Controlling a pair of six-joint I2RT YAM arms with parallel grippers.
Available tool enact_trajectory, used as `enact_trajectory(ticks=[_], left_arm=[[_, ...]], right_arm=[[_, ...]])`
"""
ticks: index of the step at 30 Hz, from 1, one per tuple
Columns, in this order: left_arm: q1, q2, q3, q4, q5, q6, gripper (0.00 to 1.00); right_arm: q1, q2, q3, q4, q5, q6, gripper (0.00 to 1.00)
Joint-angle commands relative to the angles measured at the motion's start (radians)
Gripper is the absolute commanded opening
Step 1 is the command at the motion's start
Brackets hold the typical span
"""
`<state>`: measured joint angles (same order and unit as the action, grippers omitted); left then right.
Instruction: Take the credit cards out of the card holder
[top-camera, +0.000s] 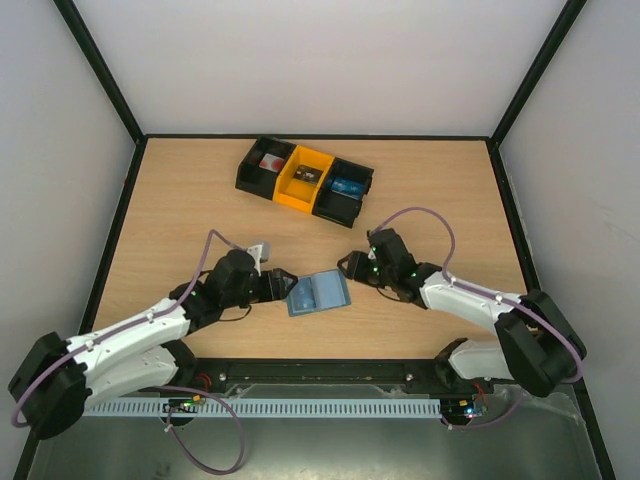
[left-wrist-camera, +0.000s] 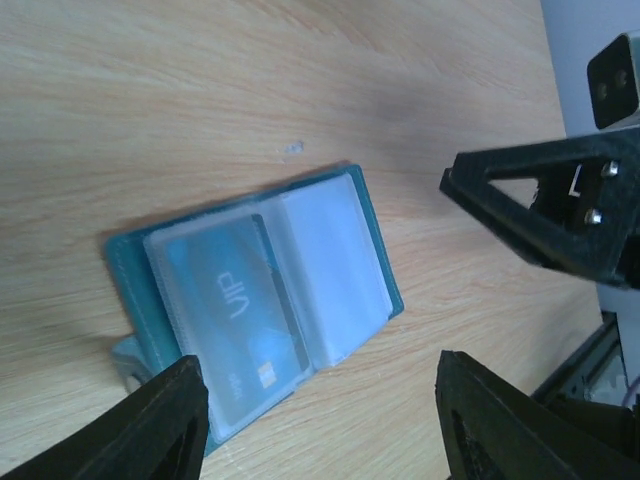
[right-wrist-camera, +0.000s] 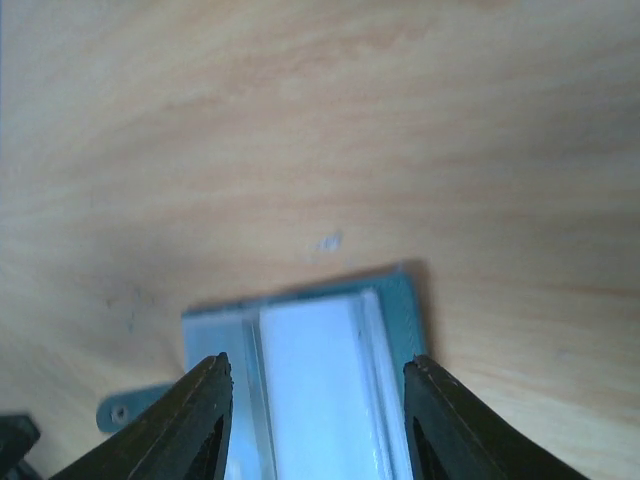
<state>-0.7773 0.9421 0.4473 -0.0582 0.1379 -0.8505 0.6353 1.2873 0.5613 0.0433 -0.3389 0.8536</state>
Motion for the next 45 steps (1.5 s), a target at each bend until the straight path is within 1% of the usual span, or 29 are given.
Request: enact_trajectory(ticks=[1, 5, 8, 11, 16, 17, 20, 23, 25, 29, 34, 36, 38, 42, 45], left_arm=[[0.007, 0.076, -0.055, 0.217, 0.118, -0.129, 0.61], [0.007, 0.15, -0.087, 0.344, 0.176, -0.187, 0.52], [0.01, 0.191, -0.1, 0.385, 0.182, -0.198, 0.5], [0.039, 0.219, -0.141, 0.43, 0.192, -0.215, 0.49], [0.135, 0.242, -0.272, 0.66, 0.292, -0.334, 0.47], [0.146, 0.239, -0.283, 0.667, 0.294, -0.336, 0.47], [0.168, 0.237, -0.292, 0.65, 0.302, -0.309, 0.47], [0.216, 0.24, -0.286, 0.601, 0.312, -0.259, 0.48], [0.253, 0.225, -0.285, 0.554, 0.302, -0.233, 0.48], [0.322, 0.198, -0.28, 0.497, 0.313, -0.185, 0.48], [0.359, 0.158, -0.237, 0.412, 0.321, -0.149, 0.48], [0.358, 0.141, -0.225, 0.408, 0.34, -0.15, 0.5], [0.359, 0.129, -0.218, 0.412, 0.36, -0.157, 0.54], [0.358, 0.12, -0.208, 0.43, 0.385, -0.176, 0.56], [0.357, 0.128, -0.202, 0.475, 0.419, -0.196, 0.57]], right_arm=[[0.076, -0.022, -0.047, 0.047, -0.025, 0.017, 0.46], [0.147, 0.01, -0.058, 0.083, -0.024, 0.038, 0.45], [0.184, 0.03, -0.081, 0.157, -0.033, 0.06, 0.42], [0.203, 0.063, -0.096, 0.245, -0.068, 0.087, 0.4], [0.241, 0.138, -0.065, 0.263, -0.09, 0.084, 0.39], [0.243, 0.162, -0.064, 0.278, -0.105, 0.087, 0.39], [0.247, 0.239, -0.055, 0.307, -0.13, 0.097, 0.38], [0.248, 0.323, -0.028, 0.263, -0.082, 0.093, 0.37], [0.249, 0.339, -0.039, 0.251, -0.029, 0.104, 0.35], [0.249, 0.332, -0.075, 0.249, 0.024, 0.118, 0.33], [0.252, 0.291, -0.06, 0.229, -0.023, 0.142, 0.33], [0.253, 0.257, -0.044, 0.227, -0.047, 0.145, 0.33], [0.253, 0.232, -0.03, 0.22, -0.043, 0.133, 0.34], [0.254, 0.237, 0.015, 0.171, -0.04, 0.085, 0.34], [0.253, 0.242, 0.024, 0.196, -0.044, 0.073, 0.34]])
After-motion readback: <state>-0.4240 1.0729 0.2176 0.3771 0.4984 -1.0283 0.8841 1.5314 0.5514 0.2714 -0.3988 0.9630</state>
